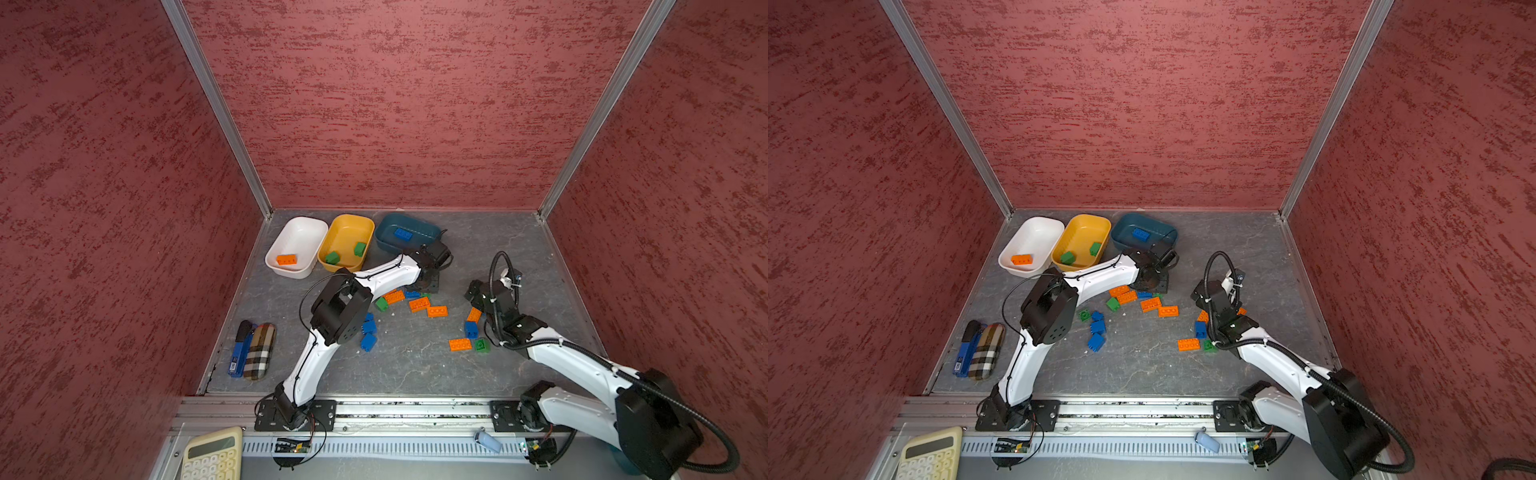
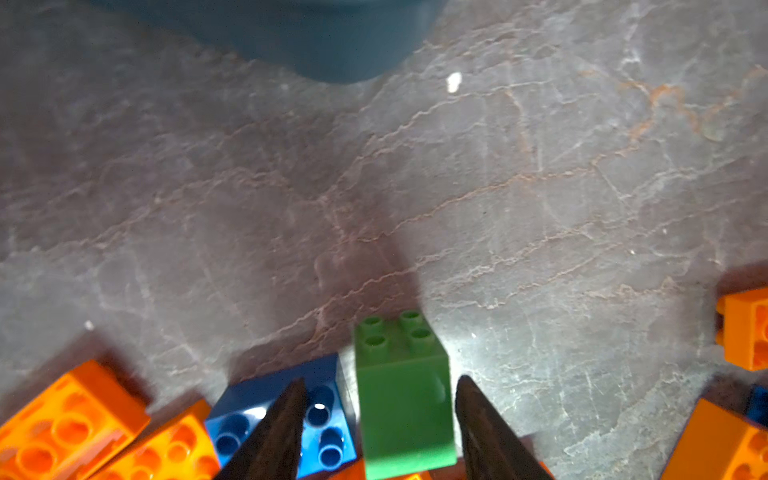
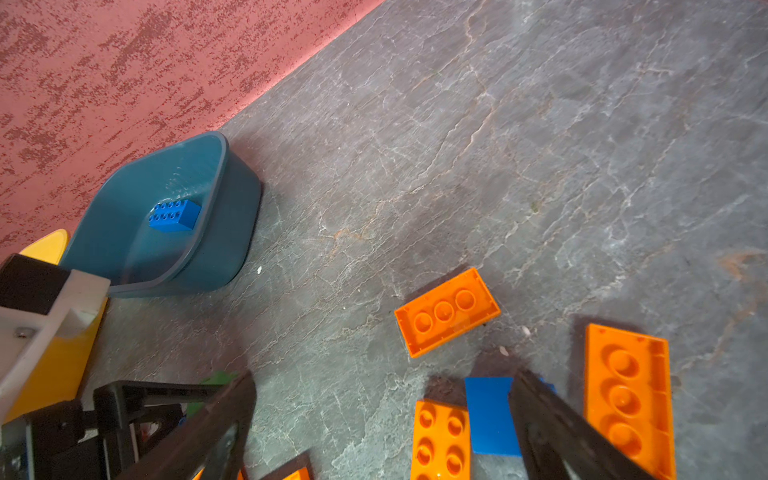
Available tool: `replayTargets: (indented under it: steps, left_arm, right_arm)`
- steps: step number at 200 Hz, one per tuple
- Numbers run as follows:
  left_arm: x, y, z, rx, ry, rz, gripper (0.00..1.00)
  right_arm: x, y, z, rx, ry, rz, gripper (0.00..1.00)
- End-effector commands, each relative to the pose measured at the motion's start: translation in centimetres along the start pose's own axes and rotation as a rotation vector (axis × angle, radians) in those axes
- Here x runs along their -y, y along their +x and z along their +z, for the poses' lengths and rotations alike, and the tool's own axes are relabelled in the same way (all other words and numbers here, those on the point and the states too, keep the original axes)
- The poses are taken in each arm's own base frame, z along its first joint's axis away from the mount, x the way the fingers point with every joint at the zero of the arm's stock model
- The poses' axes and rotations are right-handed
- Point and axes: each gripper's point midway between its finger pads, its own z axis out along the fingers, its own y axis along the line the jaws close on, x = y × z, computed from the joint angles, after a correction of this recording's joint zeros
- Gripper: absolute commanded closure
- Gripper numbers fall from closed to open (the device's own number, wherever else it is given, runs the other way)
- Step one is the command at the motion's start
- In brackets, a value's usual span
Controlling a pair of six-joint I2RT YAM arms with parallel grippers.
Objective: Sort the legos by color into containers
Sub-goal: 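Lower the left gripper onto a green brick while right gripper draws back, then lift the green brick with the left gripper toward the yellow tub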
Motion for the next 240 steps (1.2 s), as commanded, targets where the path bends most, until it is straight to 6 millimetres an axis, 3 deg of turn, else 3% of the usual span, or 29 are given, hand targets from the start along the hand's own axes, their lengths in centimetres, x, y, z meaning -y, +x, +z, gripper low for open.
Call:
replayTargets:
  steps: [1, 66, 99, 145, 167, 188, 216, 240]
  left_arm:
    - [1.2, 0.7, 1.3, -0.029, 0.015, 0.044, 0.48]
    - [1.1, 0.6, 1.7, -0.026, -0.029, 0.101, 0.59]
    - [0.5, 0.6, 0.1, 0.011, -0.053, 0.099, 0.60]
    - [-3.2, 3.7, -1.5, -0.006, -0.100, 0.082, 0.59]
    - [-5.3, 5.7, -2.5, -0.029, -0.105, 0.066, 0.56]
    - [-5.2, 6.6, -4.3, -0.022, -0.045, 0.059, 0.47]
    - [-3.2, 5.4, -6.3, 0.008, 0.054, 0.078, 0.32]
    - [-2.7, 4.1, -6.0, 0.026, 0.040, 0.080, 0.28]
  right_arm:
    - [-1.1, -1.1, -0.1, 0.026, -0.028, 0.030, 0.05]
    - [-1.2, -1.1, -0.2, 0.021, -0.035, 0.033, 0.05]
    - [-1.2, -0.9, -0.1, 0.013, -0.037, 0.038, 0.05]
    - [-1.4, -0.6, 0.2, 0.002, -0.044, 0.036, 0.05]
    - [-1.7, -0.5, 0.4, -0.006, -0.049, 0.029, 0.05]
    - [-2.2, -0.2, 0.8, -0.019, -0.057, 0.025, 0.05]
    - [-2.9, -0.1, 1.3, -0.036, -0.069, 0.017, 0.06]
    - [-3.2, 0.0, 1.4, -0.045, -0.073, 0.011, 0.06]
